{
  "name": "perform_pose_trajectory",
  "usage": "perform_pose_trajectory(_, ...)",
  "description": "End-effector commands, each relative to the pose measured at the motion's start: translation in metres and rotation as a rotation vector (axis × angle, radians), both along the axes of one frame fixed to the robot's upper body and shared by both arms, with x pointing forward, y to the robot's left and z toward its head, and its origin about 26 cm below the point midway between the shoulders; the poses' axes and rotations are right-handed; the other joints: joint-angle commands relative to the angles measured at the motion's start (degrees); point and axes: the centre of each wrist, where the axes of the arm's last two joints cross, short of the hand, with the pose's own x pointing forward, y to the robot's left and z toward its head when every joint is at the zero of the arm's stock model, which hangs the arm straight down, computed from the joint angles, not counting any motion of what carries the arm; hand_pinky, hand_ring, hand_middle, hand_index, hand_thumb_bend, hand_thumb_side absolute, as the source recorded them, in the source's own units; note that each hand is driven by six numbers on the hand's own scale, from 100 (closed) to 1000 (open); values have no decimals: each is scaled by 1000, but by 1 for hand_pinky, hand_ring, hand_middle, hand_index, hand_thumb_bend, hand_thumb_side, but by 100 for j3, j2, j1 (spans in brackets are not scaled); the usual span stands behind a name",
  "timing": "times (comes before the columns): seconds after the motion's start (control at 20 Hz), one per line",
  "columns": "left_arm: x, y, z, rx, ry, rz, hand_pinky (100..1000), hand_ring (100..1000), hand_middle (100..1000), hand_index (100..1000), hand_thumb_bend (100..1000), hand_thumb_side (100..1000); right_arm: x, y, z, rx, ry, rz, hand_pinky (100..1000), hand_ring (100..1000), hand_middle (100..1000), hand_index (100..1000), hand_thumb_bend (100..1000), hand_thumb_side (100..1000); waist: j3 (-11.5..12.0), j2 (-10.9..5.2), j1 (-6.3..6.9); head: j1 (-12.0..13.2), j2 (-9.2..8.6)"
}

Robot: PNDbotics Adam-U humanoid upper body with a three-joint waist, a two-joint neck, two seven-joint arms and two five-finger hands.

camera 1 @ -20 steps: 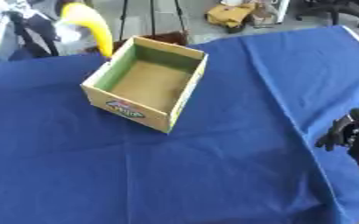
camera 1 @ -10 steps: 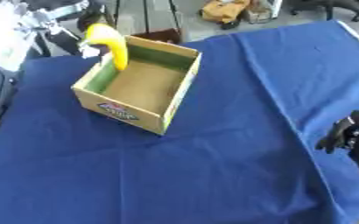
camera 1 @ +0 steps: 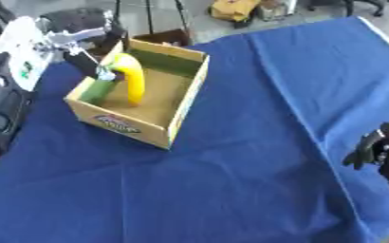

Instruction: Pick up objects on the table and place them in the box.

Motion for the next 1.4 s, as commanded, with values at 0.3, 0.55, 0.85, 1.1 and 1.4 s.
perform_pose_trajectory(0.3,6,-13,-21,85,-1,-14,345,325,285,474,422,202,4,4,11,-9,-39,14,517,374,309,512,100,850,-59,11,-59,19,-123)
perform_pose_trajectory(0.55,8,-11,-37,107,-1,-5,348,326,287,475,394,200,4,4,11,-8,-40,13,517,374,309,512,100,851,-51,31,-69,2,-138)
perform_pose_trajectory(0.85,8,-5,-45,51,-3,-13,417,384,348,521,287,190,4,3,11,-5,-40,10,517,374,309,512,100,848,-14,10,-86,-22,-150)
perform_pose_trajectory(1.1,2,4,-40,-83,-66,-26,542,486,473,617,153,499,2,0,9,0,-36,-1,517,374,308,511,100,841,95,-50,-130,-68,-148)
perform_pose_trajectory(1.4,-16,21,-39,-314,-189,7,574,498,490,637,100,709,-1,-5,5,8,-24,-24,517,374,308,511,100,837,364,-163,-186,-189,-104)
